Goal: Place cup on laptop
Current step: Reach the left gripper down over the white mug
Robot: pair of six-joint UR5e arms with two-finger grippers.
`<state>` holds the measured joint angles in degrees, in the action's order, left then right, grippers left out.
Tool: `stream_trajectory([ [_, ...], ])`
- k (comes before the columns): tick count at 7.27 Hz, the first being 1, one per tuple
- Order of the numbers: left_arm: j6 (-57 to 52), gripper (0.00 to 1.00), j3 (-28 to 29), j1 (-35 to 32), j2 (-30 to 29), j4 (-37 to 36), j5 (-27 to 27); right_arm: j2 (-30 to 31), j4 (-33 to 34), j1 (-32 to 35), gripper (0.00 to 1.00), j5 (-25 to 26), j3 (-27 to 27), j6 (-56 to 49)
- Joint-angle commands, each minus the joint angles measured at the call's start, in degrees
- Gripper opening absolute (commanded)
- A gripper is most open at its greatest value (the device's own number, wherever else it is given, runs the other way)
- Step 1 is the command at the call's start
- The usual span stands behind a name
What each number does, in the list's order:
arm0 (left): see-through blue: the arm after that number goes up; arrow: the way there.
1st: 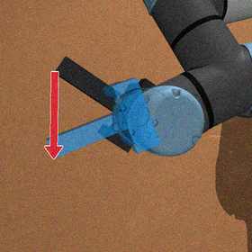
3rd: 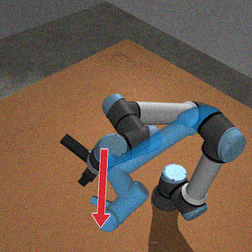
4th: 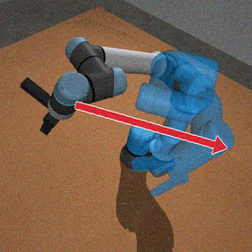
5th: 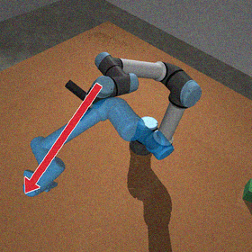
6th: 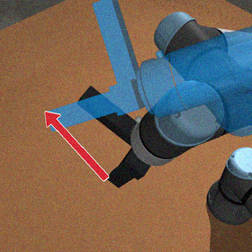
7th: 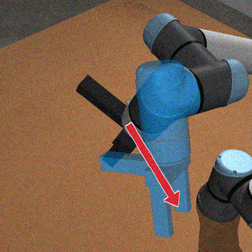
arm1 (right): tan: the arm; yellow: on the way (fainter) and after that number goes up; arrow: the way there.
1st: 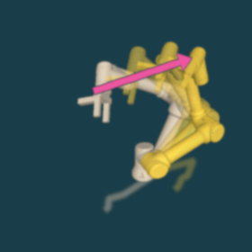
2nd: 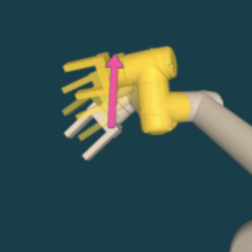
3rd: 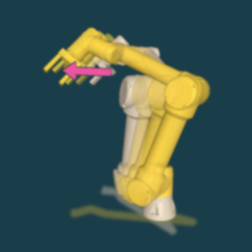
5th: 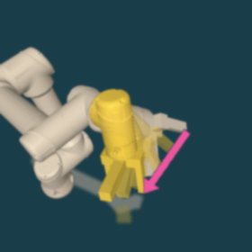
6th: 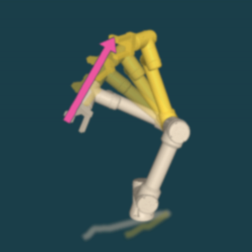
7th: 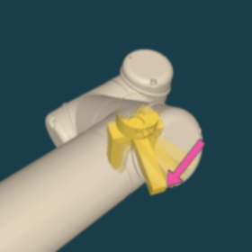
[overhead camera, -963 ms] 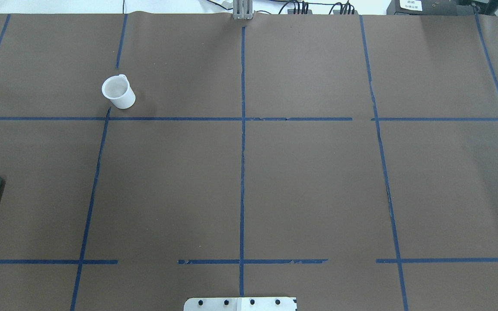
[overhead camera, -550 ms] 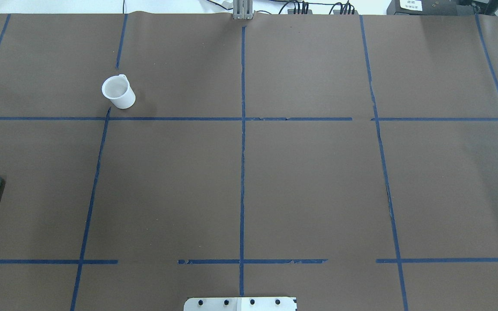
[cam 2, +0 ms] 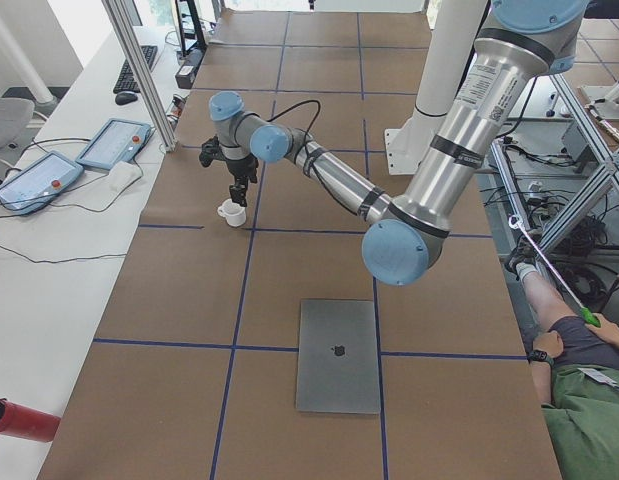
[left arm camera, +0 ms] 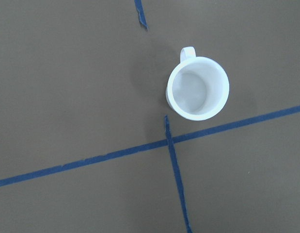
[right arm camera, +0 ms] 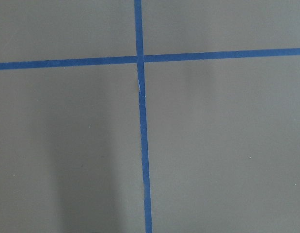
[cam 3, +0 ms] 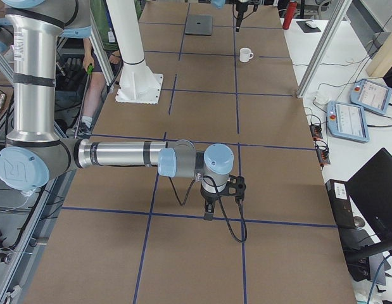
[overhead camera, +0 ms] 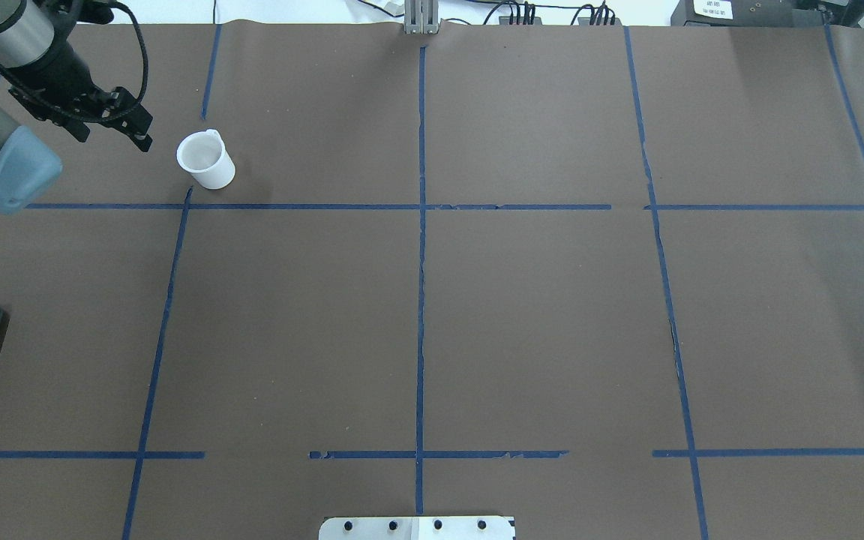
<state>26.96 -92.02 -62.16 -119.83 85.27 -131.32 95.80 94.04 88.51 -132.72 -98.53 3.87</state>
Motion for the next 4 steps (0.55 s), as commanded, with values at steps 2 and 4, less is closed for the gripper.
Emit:
stream_trajectory([
  [2, 5.82, 1.0, 15.84, 0.64, -9.33, 8.56, 0.09, 0.0, 0.0, 0.0, 1.0, 0.0, 0.0, -0.01],
  [4, 9.15, 1.0, 29.02, 1.17, -14.08, 18.47, 0.1, 0.0, 0.0, 0.0, 1.0, 0.0, 0.0, -0.01],
])
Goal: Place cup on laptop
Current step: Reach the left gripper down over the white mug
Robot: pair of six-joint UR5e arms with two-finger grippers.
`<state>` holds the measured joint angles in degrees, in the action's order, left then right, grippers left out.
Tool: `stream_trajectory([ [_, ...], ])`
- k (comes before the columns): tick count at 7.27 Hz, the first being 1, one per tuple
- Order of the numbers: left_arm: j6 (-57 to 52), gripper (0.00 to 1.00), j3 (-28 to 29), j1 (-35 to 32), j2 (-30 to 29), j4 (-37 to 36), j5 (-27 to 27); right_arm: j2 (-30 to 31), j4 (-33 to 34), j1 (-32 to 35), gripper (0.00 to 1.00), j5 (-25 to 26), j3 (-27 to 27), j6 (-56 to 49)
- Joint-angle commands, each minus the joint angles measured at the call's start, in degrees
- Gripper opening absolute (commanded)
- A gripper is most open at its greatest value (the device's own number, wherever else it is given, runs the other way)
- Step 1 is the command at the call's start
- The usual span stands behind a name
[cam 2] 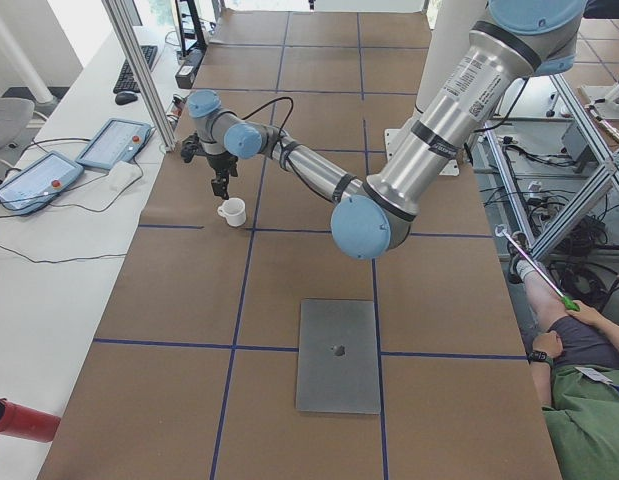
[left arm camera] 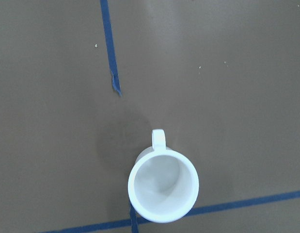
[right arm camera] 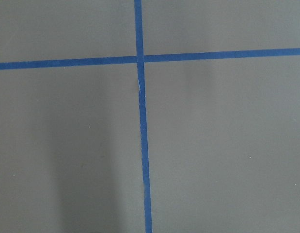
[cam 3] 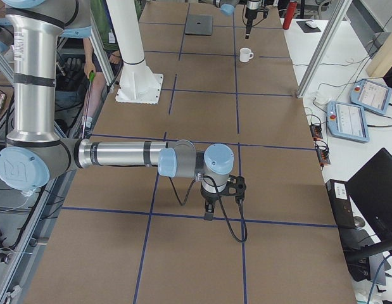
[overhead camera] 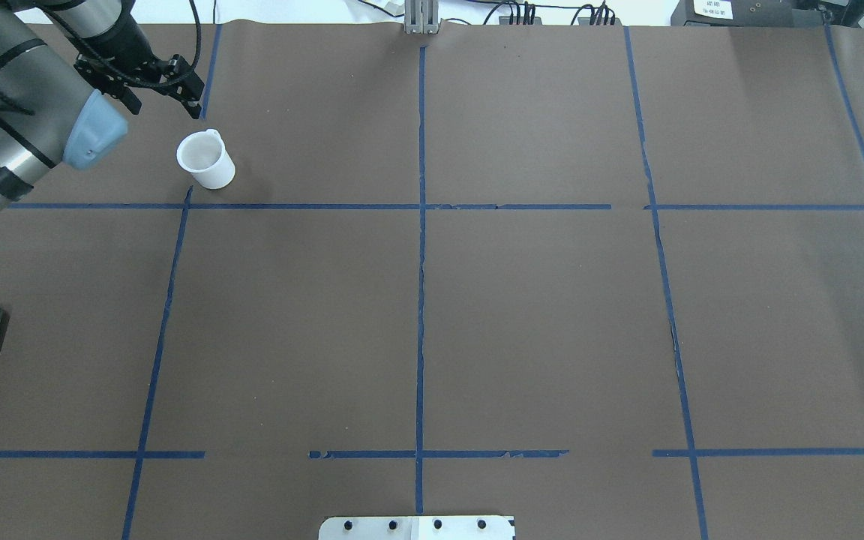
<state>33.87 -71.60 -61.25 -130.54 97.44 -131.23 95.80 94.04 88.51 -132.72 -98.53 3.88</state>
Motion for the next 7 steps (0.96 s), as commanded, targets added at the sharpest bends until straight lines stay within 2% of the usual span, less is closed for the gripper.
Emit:
stream_trajectory([
  [1, 2.6, 1.0, 13.63, 0.69, -5.58, 8.97, 1.67, 0.0, 0.0, 0.0, 1.0, 0.0, 0.0, -0.01],
  [2, 3.56, 1.0, 16.38, 1.57, -6.21, 11.26, 4.03, 0.0, 0.0, 0.0, 1.0, 0.0, 0.0, -0.01],
  [3, 5.05, 1.0, 17.36, 2.97, -6.04, 13.29, 4.23, 0.0, 0.0, 0.0, 1.0, 0.0, 0.0, -0.01],
  [7, 5.93, 1.0, 17.72, 5.62, -5.34, 13.57, 4.23, 0.0, 0.0, 0.0, 1.0, 0.0, 0.0, -0.01],
])
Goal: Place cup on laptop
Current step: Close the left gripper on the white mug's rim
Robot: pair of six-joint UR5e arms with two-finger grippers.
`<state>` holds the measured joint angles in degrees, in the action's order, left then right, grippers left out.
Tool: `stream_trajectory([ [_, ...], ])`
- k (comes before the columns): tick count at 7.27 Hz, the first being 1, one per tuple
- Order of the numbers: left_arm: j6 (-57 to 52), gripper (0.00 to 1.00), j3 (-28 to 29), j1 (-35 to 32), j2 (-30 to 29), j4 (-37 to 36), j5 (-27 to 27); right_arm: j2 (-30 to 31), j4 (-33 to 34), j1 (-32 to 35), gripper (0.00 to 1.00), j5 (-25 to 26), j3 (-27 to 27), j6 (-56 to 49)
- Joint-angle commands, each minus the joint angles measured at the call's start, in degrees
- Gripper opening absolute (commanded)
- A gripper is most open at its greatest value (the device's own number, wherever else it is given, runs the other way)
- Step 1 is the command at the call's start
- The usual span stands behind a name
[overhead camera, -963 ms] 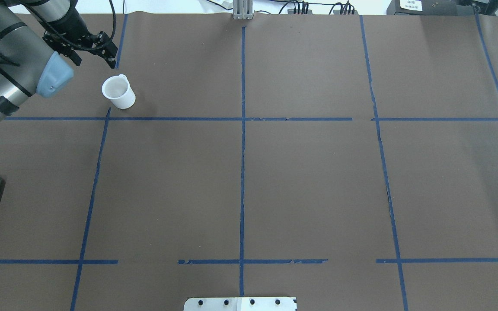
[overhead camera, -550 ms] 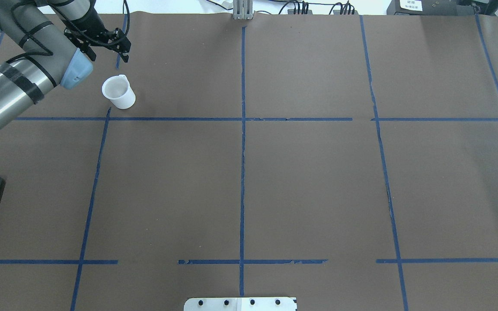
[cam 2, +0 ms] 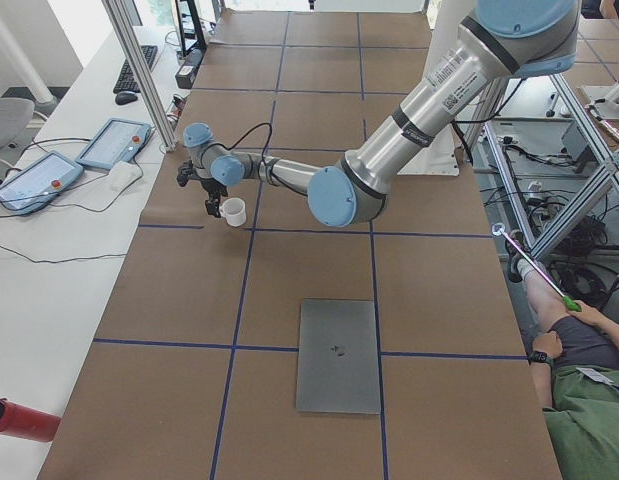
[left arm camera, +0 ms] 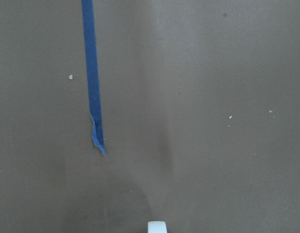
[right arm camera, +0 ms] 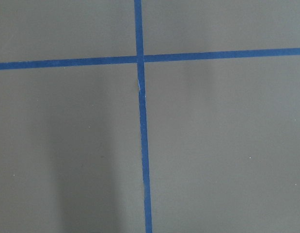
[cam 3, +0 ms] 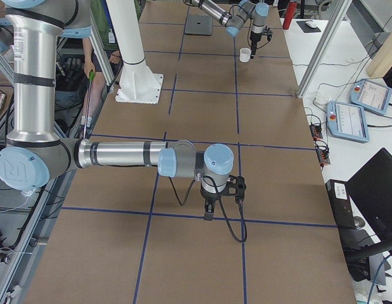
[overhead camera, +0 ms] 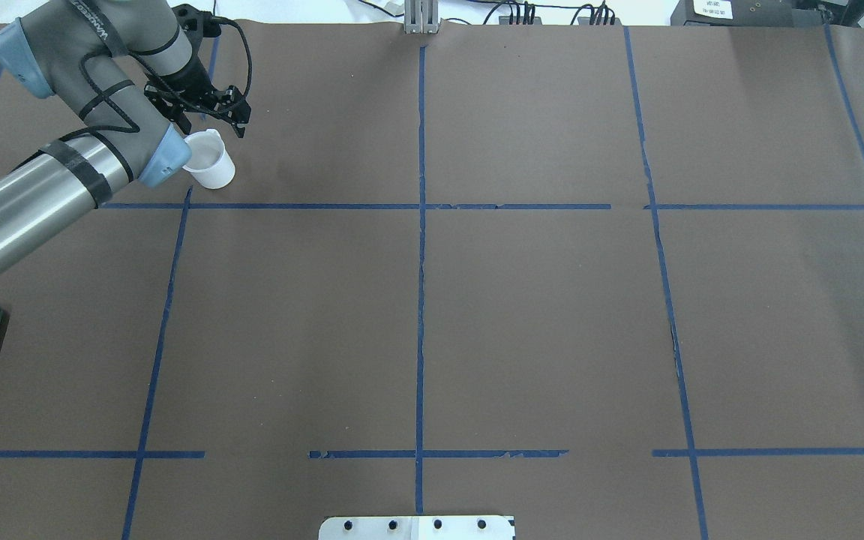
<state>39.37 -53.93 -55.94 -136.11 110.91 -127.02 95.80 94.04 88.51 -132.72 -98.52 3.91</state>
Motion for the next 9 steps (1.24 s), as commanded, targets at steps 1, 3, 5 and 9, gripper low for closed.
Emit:
stream_trajectory([
  [1, 0.53, 1.0, 0.22, 0.31, 0.41, 0.62, 0.28, 0.0, 0.0, 0.0, 1.0, 0.0, 0.0, 0.05],
  [3, 0.97, 0.92, 2.77, 0.31, 0.41, 3.51, 0.9, 0.0, 0.0, 0.0, 1.0, 0.0, 0.0, -0.04],
  [5, 1.67, 0.52, 2.77, 0.31, 0.24, 3.52, 0.9, 0.0, 0.0, 0.0, 1.0, 0.0, 0.0, -0.04],
  [9, 1.76, 0.0, -0.98, -1.96, -0.03, -0.67, 0.55, 0.0, 0.0, 0.0, 1.0, 0.0, 0.0, -0.04],
])
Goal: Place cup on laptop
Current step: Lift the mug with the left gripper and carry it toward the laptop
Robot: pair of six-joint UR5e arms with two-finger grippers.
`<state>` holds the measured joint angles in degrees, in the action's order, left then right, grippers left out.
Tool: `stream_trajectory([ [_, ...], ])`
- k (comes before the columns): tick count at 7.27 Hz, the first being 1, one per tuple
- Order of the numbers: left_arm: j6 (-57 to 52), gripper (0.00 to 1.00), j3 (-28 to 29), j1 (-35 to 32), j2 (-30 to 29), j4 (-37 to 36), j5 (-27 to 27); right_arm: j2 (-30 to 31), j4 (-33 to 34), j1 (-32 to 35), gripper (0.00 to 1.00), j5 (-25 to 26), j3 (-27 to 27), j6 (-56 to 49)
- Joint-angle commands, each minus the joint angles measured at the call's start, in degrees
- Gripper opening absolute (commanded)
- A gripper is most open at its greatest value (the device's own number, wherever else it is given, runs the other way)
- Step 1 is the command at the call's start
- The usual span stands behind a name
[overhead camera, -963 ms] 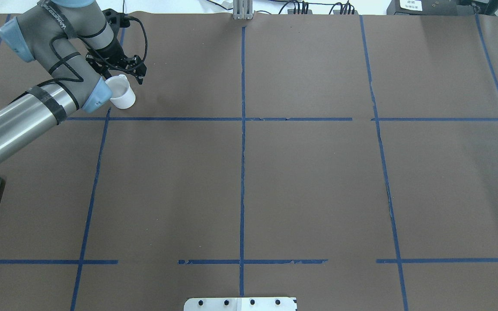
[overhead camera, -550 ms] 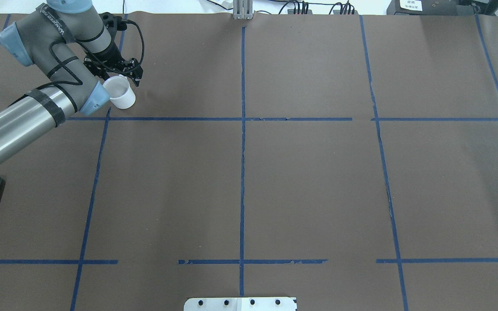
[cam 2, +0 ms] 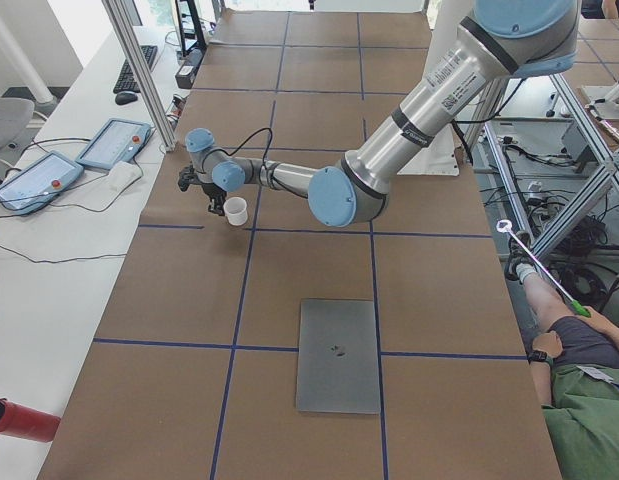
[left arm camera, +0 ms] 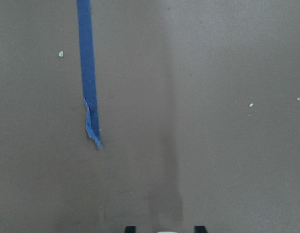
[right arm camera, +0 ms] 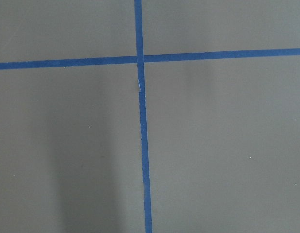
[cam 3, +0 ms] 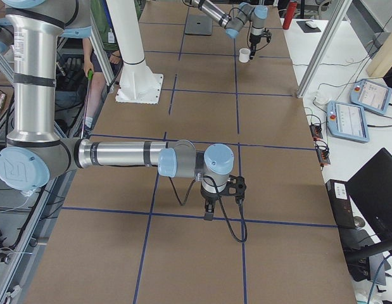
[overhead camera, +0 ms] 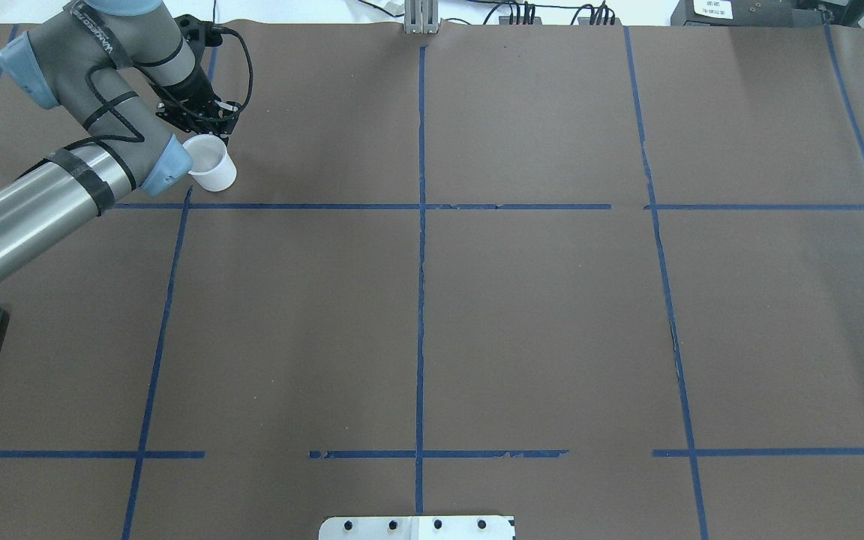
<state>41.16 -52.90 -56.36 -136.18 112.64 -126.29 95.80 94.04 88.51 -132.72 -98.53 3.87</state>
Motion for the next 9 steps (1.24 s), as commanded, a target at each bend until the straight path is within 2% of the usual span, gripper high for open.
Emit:
stream_trajectory([
  [1, -1.07, 0.0, -6.73, -3.82, 0.21, -8.6, -0.27, 0.0, 0.0, 0.0, 1.0, 0.0, 0.0, 0.0],
  [3, -7.63, 0.0, -16.92, -6.29, 2.57, -21.0, -0.27, 0.0, 0.0, 0.0, 1.0, 0.0, 0.0, 0.0],
  [5, -10.2, 0.0, -31.23, -7.61, 14.92, -22.2, -0.27, 0.0, 0.0, 0.0, 1.0, 0.0, 0.0, 0.0],
  [7, -10.84, 0.0, -41.88, -8.85, 26.52, -23.25, -0.35, 0.0, 0.0, 0.0, 1.0, 0.0, 0.0, 0.0],
  [9, -10.92, 0.0, -52.34, -9.46, 41.98, -22.38, -0.44, 0.0, 0.0, 0.0, 1.0, 0.0, 0.0, 0.0],
])
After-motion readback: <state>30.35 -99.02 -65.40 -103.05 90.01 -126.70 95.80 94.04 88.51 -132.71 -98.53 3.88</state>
